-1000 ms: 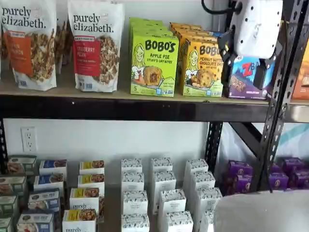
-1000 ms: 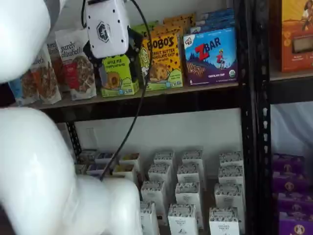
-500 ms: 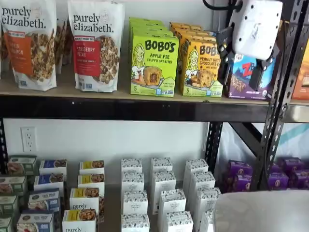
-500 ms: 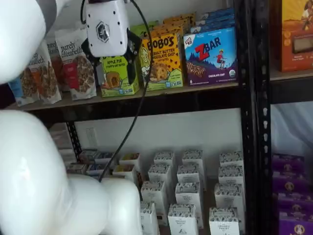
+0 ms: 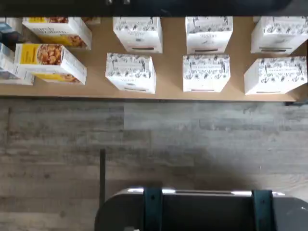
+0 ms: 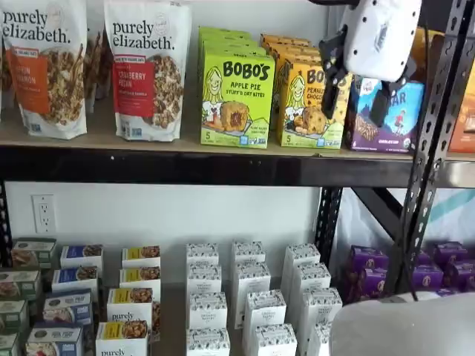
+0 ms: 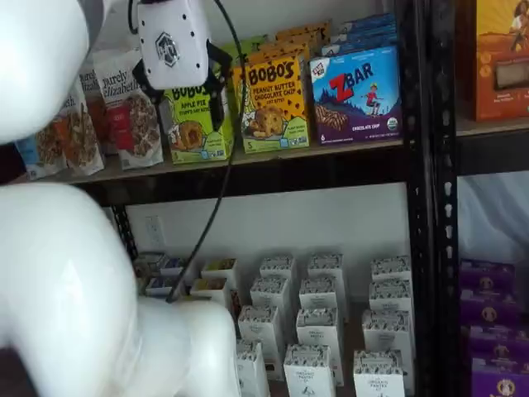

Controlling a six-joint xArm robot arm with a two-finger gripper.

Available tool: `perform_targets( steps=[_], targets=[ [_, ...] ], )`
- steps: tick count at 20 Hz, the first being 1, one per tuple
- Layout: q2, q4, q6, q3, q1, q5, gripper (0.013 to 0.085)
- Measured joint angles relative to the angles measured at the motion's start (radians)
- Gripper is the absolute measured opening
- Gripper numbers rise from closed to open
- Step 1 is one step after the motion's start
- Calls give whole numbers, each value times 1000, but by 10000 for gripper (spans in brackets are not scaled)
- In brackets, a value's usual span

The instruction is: Pick the green box on the top shelf, the fourth from the left

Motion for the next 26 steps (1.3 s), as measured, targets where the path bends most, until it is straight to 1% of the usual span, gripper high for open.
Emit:
perform_targets(
  steps=[2, 5, 9, 11, 13, 15, 17, 18, 22, 24, 26],
  targets=[
    [4, -7, 24, 1, 28, -30, 850],
    [21, 7, 39, -6, 41, -58, 850],
    [52, 14, 69, -18, 72, -87, 850],
    [67, 28, 77, -22, 78, -101, 850],
    [80, 31, 87, -27, 89, -115, 850],
    [92, 15, 105, -29, 114, -139, 850],
    [86, -13, 121, -13, 141, -194, 850],
    [89, -20, 127, -12, 148, -209, 850],
    [117, -84, 171, -22, 202, -228, 850],
    [122, -97, 184, -19, 217, -252, 850],
    [121, -108, 192, -8, 226, -295, 850]
  ],
)
